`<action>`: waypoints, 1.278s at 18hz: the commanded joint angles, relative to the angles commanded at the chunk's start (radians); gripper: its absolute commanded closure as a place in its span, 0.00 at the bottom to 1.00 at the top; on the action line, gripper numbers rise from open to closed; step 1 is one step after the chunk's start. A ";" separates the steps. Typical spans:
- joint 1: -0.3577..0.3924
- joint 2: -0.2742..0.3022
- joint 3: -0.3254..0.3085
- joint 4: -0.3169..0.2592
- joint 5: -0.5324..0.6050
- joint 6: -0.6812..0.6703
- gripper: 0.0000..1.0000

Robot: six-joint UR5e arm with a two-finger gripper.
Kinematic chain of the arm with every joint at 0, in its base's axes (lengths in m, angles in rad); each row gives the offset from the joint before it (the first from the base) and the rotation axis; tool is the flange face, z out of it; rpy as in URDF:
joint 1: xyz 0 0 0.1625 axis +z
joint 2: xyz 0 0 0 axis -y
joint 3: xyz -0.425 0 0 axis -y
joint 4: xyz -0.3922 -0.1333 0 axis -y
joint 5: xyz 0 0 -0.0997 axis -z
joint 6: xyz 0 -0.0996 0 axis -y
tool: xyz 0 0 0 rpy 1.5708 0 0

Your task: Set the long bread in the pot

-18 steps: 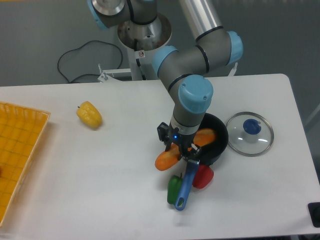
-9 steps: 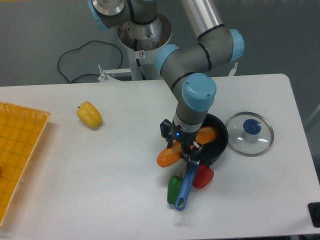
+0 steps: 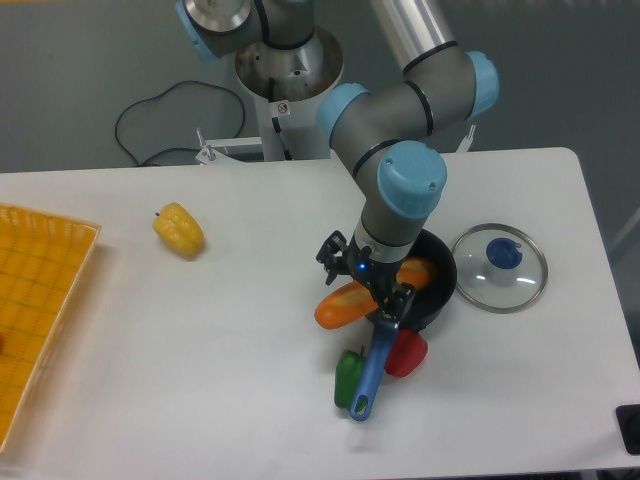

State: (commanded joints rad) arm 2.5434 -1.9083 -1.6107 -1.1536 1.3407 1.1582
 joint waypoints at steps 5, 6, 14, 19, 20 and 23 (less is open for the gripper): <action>0.000 0.008 0.032 0.000 0.021 0.012 0.00; -0.002 0.012 0.034 0.000 0.059 0.056 0.00; 0.064 0.081 0.038 -0.095 0.181 0.402 0.00; 0.106 0.120 0.043 -0.095 0.184 0.454 0.00; 0.106 0.123 0.043 -0.098 0.186 0.453 0.00; 0.127 0.133 0.041 -0.124 0.190 0.454 0.00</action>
State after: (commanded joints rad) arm 2.6706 -1.7748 -1.5693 -1.2777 1.5309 1.6122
